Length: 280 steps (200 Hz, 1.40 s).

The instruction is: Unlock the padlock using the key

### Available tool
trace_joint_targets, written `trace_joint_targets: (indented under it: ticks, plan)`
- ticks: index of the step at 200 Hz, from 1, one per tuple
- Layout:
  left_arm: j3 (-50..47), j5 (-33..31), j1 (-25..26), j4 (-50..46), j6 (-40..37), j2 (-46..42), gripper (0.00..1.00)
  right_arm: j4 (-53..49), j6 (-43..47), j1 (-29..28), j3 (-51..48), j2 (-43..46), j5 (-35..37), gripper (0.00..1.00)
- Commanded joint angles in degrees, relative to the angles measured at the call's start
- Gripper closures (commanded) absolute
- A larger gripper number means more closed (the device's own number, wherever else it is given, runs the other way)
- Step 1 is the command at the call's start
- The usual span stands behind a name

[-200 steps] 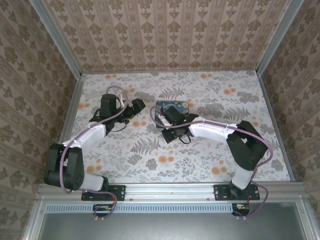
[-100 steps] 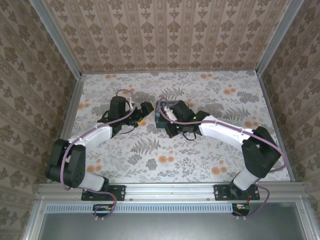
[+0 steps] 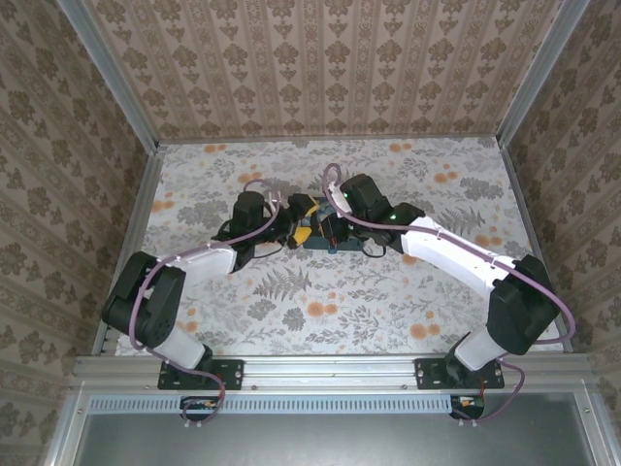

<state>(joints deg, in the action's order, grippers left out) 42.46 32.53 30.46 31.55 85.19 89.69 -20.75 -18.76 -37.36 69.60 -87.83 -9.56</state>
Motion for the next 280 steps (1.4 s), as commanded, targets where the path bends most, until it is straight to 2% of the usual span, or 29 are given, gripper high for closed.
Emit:
trace_joint_targets:
  ticks: [1, 67, 102, 168, 280]
  plan:
    - [-1.39, -0.73, 1.03, 10.5, 8.89, 2.34, 0.13, 1.34, -2.04, 0.27, 2.66, 1.48, -1.24, 1.0]
    - [-2.12, -3.5, 3.55, 24.64, 17.47, 6.92, 0.17, 2.76, -2.94, 0.28, 4.93, -0.81, -1.74, 1.0]
    - [-2.12, -4.67, 4.24, 28.89, 19.88, 7.69, 0.2, 3.85, -3.37, 0.27, 4.84, -2.47, -2.04, 1.0]
    - [-2.86, -5.62, 4.26, 29.81, 20.07, 7.45, 0.29, 5.45, -3.83, 1.49, 1.83, -2.28, -1.43, 1.0]
    - [-3.34, -6.42, 4.26, 29.72, 19.14, 8.47, 0.33, 7.49, -5.0, 3.04, -1.49, -0.41, -2.21, 1.0]
